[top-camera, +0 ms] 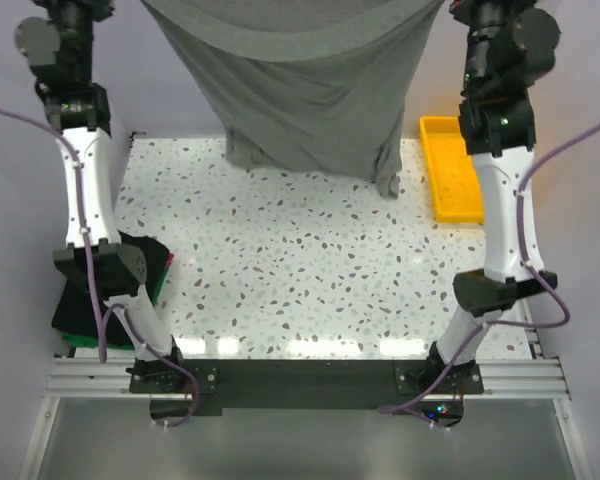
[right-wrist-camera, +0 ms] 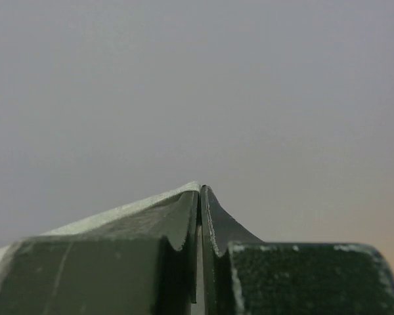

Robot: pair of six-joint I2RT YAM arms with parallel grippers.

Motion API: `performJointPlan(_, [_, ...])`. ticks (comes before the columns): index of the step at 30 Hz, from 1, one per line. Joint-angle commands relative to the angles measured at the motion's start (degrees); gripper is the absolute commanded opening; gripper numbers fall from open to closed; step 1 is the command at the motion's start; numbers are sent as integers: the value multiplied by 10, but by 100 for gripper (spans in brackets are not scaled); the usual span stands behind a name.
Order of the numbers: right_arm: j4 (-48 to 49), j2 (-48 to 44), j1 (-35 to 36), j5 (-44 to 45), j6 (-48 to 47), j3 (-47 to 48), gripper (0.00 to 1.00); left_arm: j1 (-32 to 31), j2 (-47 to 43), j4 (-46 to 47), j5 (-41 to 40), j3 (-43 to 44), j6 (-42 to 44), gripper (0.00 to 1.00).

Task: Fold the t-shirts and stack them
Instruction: Flatten the tshirt out

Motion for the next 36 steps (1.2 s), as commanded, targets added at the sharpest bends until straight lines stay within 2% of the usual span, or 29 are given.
performJointPlan(1, [84, -95, -4, 8, 18, -89, 0, 31, -88, 111, 41, -32, -61, 0])
performJointPlan(3, [80, -130, -5, 4, 36, -158, 0, 39, -136, 119, 66, -145, -63, 0])
performJointPlan(4, [62, -167, -4, 4, 42, -228, 0, 40, -156, 123, 75, -189, -59, 0])
performJointPlan(5, [51, -186, -4, 5, 51, -265, 0, 40, -200, 125, 85, -284, -54, 0])
performJointPlan(7, [11, -244, -4, -8, 81, -376, 0, 40, -252, 132, 89, -391, -47, 0])
performJointPlan(8, [-6, -262, -5, -8, 90, -414, 0, 40, -302, 129, 85, -493, -44, 0])
performJointPlan(9, [-27, -282, -4, -9, 112, -449, 0, 40, -327, 114, 84, -543, -41, 0])
performJointPlan(10, [-66, -299, -5, -11, 120, -522, 0, 40, -350, 108, 85, -590, -39, 0])
performJointPlan(11, [-87, -338, -5, -19, 128, -561, 0, 40, -393, 99, 85, -676, -37, 0])
performJointPlan(12, [-104, -358, -5, -24, 151, -602, 0, 40, -415, 64, 79, -716, -33, 0])
performJointPlan(13, [-126, -399, -5, -30, 161, -689, 0, 40, -457, 44, 67, -791, -27, 0])
performJointPlan(16, [-158, -446, -5, -41, 193, -845, 0, 41, -514, -40, 43, -892, -7, 2])
performJointPlan(17, [-171, -454, -5, -40, 197, -874, 0, 40, -545, -57, 32, -953, -3, 4])
performJointPlan(20, [-200, -469, -6, -50, 200, -968, 0, 40, -586, -125, 10, -1052, 21, 8])
performJointPlan(21, [-211, -467, -10, -58, 202, -985, 0, 40, -593, -169, -5, -1071, 23, 11])
performJointPlan(23, [-219, -464, -12, -65, 205, -1022, 0, 39, -604, -195, -26, -1115, 27, 13])
performJointPlan(25, [-242, -460, -19, -64, 203, -1036, 0, 31, -604, -253, -48, -1123, 13, 18])
performJointPlan(26, [-250, -462, -22, -64, 202, -1038, 0, 17, -601, -284, -90, -1119, 1, 21])
performJointPlan(27, [-261, -466, -23, -66, 200, -1038, 0, 7, -598, -304, -99, -1110, -9, 29])
performJointPlan(28, [-267, -472, -23, -62, 199, -1035, 0, -5, -590, -324, -126, -1100, -17, 33])
performJointPlan(31, [-291, -470, -24, -72, 186, -1005, 0, -7, -581, -371, -161, -1064, -25, 37])
performJointPlan(33, [-304, -460, -25, -93, 173, -983, 0, -10, -583, -380, -147, -1045, -21, 37])
performJointPlan(36, [-323, -449, -24, -101, 162, -953, 0, -69, -598, -392, -153, -1040, -32, 37])
